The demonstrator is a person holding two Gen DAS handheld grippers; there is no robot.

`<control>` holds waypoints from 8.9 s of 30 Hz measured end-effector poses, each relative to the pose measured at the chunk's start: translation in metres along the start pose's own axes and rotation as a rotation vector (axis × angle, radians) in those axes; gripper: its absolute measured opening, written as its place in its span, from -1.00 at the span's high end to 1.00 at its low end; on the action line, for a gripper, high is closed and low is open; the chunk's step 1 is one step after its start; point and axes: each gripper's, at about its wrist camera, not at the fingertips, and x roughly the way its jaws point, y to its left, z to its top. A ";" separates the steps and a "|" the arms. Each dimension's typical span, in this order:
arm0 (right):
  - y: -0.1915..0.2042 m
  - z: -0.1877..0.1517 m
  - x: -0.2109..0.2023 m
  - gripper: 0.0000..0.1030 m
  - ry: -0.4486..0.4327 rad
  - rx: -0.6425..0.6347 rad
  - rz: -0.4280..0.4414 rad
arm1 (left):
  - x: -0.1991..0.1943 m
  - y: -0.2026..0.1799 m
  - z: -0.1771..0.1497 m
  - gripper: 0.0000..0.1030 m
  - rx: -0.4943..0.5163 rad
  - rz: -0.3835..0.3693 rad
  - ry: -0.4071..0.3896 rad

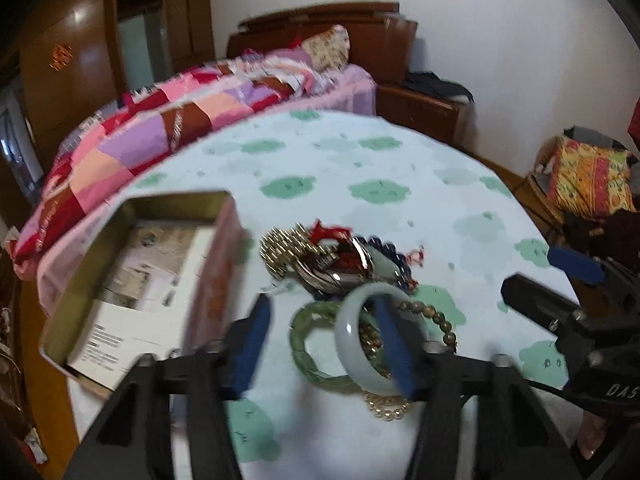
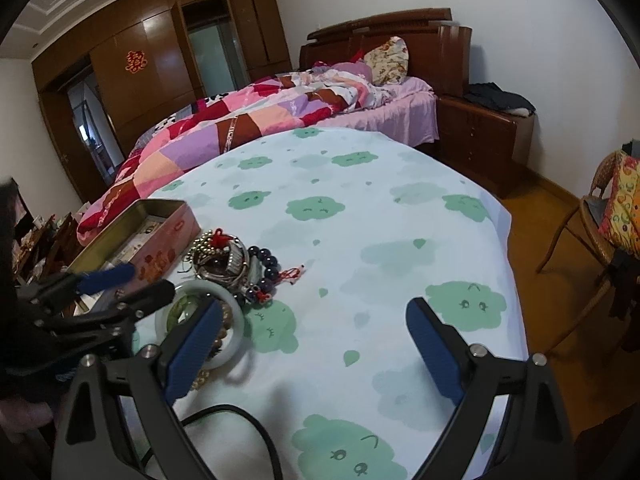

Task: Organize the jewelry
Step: 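Grasp the pale jade bangle from the pile with the left gripper, then grasp the green bead bangle with the right gripper while the left gripper lifts the pale bangle, then carry both held bangles over the open tin box, then lower both bangles into the tin and open both grippers, then grasp the dark bead bracelet with the right gripper while the left gripper reaches the gold chain, then grasp the gold bead chain with the left gripper and lift it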

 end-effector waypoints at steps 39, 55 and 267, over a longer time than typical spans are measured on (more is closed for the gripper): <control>0.020 0.006 0.005 -0.60 0.025 -0.098 0.095 | -0.060 0.030 0.009 0.74 -0.088 -0.054 -0.197; 0.110 0.011 0.052 0.27 0.225 -0.425 0.143 | -0.064 0.076 -0.005 0.74 -0.205 0.013 -0.214; 0.033 -0.003 0.060 0.79 0.155 -0.268 0.270 | 0.009 0.035 0.041 1.00 -0.113 -0.095 -0.101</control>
